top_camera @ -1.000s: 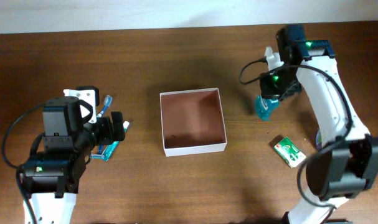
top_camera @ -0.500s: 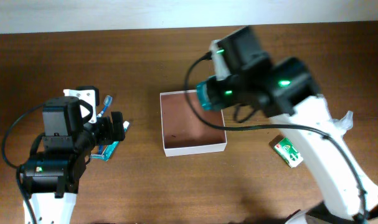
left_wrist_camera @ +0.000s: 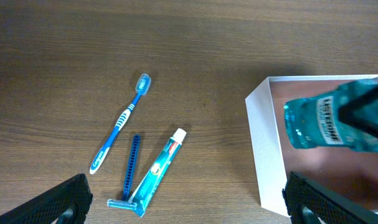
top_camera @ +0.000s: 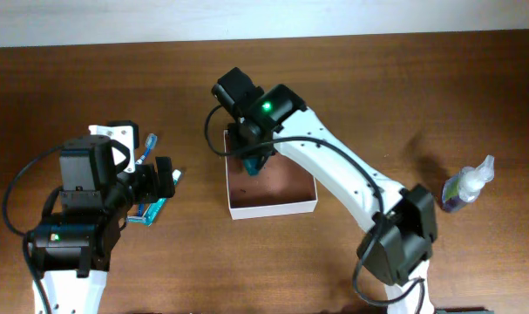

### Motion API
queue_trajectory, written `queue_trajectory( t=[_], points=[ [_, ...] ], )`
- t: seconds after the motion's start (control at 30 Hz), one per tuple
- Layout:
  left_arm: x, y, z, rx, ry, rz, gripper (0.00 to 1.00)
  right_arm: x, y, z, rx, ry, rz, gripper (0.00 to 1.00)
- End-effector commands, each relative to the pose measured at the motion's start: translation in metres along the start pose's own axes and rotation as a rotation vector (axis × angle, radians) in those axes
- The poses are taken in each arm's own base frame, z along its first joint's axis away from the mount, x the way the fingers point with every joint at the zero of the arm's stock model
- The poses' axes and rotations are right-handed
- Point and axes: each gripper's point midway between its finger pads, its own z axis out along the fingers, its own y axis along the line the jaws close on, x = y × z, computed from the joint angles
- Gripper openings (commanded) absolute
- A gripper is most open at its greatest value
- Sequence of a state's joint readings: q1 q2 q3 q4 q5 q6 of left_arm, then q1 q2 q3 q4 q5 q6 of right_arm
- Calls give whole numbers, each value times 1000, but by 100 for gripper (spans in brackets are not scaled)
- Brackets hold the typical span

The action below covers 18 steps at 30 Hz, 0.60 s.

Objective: Pack container
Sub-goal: 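Lift the mouthwash bottle and carry it over the box with right gripper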

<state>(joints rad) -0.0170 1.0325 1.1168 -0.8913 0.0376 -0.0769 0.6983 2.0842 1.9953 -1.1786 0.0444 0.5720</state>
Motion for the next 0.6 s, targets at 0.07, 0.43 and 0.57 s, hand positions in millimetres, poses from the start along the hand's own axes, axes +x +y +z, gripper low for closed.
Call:
queue_trajectory(
  t=[0.07,0.43,0.57],
  points=[
    [-7,-2,-4,9,-18,-12,99,-12,4,11,0,-32,20,4],
    [-7,-2,-4,9,-18,-12,99,-16,-3,34,11,-12,33,35],
    [-7,-2,-4,8,-18,-12,99,-16,-3,34,13,-8,23,68]
  ],
)
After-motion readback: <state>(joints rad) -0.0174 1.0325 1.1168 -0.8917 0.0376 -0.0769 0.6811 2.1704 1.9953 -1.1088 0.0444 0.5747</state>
